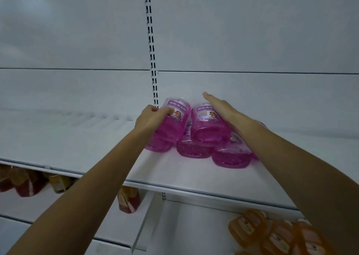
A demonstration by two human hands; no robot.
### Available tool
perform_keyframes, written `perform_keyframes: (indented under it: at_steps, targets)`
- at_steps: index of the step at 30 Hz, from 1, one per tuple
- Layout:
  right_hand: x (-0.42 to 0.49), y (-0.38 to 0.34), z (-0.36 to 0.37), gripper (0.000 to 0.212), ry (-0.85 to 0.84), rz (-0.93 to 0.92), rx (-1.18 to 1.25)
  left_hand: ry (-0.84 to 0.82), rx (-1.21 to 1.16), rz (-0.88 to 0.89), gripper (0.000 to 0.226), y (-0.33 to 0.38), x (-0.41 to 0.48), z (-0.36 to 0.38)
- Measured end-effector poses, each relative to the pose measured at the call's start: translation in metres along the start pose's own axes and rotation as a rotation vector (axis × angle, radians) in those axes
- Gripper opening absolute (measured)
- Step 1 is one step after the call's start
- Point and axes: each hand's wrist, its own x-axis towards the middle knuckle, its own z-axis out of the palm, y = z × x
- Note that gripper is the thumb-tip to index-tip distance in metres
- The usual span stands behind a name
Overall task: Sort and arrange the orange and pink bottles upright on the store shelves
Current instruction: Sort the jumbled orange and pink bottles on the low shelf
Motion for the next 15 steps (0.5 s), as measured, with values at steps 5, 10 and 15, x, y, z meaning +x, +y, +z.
perform_keyframes:
  at_steps: [5, 10, 15]
  targets:
    - [-0.001, -0.002, -0.001, 0.037, 0.108, -0.044, -0.297, -0.074, 0.221, 0.037, 0.046, 0.001, 0.011, -0.007]
    - [-0.003, 0.001, 0.001, 0.030, 0.208, -0.029, -0.176, -0.202, 0.394, 0.078, 0.052, -0.003, 0.006, -0.009]
    - [-0.025, 0.012, -0.020, 0.047, 0.416, -0.152, -0.174, 0.089, 0.495, 0.538, 0.045, 0.014, -0.018, -0.003]
